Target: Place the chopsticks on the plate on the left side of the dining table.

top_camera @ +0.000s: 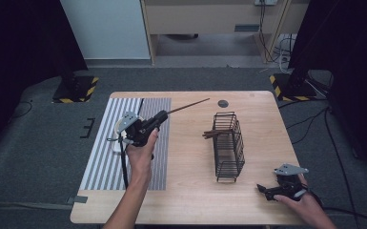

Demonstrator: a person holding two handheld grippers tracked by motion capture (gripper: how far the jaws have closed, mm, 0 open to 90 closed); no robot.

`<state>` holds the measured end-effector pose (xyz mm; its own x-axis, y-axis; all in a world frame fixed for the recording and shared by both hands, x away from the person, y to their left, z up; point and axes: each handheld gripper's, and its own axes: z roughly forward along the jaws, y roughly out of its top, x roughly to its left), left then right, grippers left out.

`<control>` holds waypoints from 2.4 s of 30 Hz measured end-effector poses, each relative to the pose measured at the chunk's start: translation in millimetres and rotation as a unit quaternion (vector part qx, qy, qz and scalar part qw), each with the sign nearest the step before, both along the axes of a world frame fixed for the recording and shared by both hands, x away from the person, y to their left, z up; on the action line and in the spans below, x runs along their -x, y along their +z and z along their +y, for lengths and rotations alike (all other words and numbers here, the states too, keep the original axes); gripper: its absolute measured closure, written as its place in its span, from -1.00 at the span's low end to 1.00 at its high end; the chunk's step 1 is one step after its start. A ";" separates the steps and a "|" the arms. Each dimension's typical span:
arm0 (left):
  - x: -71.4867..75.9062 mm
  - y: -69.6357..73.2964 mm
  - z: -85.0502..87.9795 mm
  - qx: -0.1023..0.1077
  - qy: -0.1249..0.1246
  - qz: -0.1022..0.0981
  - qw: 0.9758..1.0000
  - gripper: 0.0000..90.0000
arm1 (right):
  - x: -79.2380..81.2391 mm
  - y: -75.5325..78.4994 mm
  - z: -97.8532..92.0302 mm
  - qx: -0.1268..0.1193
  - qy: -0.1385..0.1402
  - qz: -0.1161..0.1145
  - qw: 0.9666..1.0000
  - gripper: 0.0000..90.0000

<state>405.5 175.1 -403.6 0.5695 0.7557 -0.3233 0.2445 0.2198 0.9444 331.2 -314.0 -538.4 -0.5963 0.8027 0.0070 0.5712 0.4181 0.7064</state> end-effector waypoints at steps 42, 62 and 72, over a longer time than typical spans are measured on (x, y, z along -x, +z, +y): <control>18.8 -53.8 38.7 -0.008 0.049 0.048 0.998 0.86 | -5.1 0.0 1.7 0.001 -0.006 0.001 1.000 -1.00; 38.1 -70.0 72.3 0.034 0.079 0.081 0.993 0.86 | -5.0 0.1 1.8 0.000 -0.006 0.002 1.000 -1.00; 56.0 -71.6 96.0 0.029 0.093 0.084 0.992 0.86 | -5.0 0.1 1.8 0.000 -0.006 0.002 1.000 -1.00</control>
